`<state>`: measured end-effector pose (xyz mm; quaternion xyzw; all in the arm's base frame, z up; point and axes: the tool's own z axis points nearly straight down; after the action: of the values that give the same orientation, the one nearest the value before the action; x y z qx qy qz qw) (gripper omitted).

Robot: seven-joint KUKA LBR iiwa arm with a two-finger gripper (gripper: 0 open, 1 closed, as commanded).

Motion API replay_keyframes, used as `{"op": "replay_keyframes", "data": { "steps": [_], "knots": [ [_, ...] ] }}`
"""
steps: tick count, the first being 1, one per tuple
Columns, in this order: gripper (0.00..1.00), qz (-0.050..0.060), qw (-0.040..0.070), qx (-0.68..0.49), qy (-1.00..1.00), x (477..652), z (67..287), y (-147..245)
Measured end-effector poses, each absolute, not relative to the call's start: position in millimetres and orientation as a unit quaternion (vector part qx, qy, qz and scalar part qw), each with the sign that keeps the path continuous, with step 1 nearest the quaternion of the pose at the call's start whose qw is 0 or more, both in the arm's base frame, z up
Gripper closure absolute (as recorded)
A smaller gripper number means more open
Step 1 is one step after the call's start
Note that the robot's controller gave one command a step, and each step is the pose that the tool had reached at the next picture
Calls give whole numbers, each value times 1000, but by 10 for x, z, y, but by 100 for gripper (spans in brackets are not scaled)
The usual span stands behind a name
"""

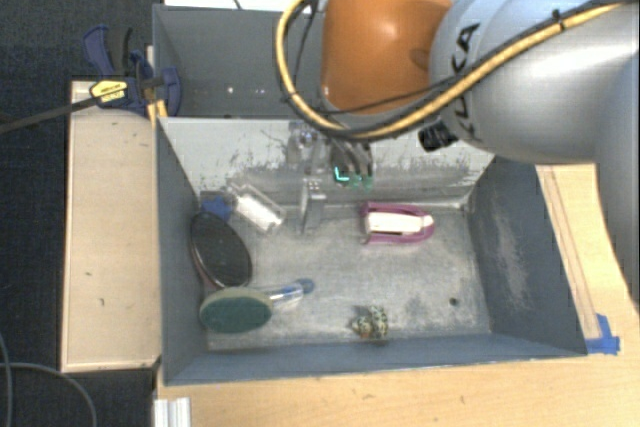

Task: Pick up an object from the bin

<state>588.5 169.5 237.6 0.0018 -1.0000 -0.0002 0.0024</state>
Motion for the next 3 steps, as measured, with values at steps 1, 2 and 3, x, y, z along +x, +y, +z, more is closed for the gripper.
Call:
{"op": "replay_keyframes", "data": {
  "steps": [1, 2, 3],
  "knots": [
    [0, -1, 2, 147, -989, 5225, 1306, 2424],
    [100, -1, -1, 142, -990, 5253, 1335, 2406],
    [100, 0, 0, 173, -985, 5034, 1652, 2359]
  ]
}}
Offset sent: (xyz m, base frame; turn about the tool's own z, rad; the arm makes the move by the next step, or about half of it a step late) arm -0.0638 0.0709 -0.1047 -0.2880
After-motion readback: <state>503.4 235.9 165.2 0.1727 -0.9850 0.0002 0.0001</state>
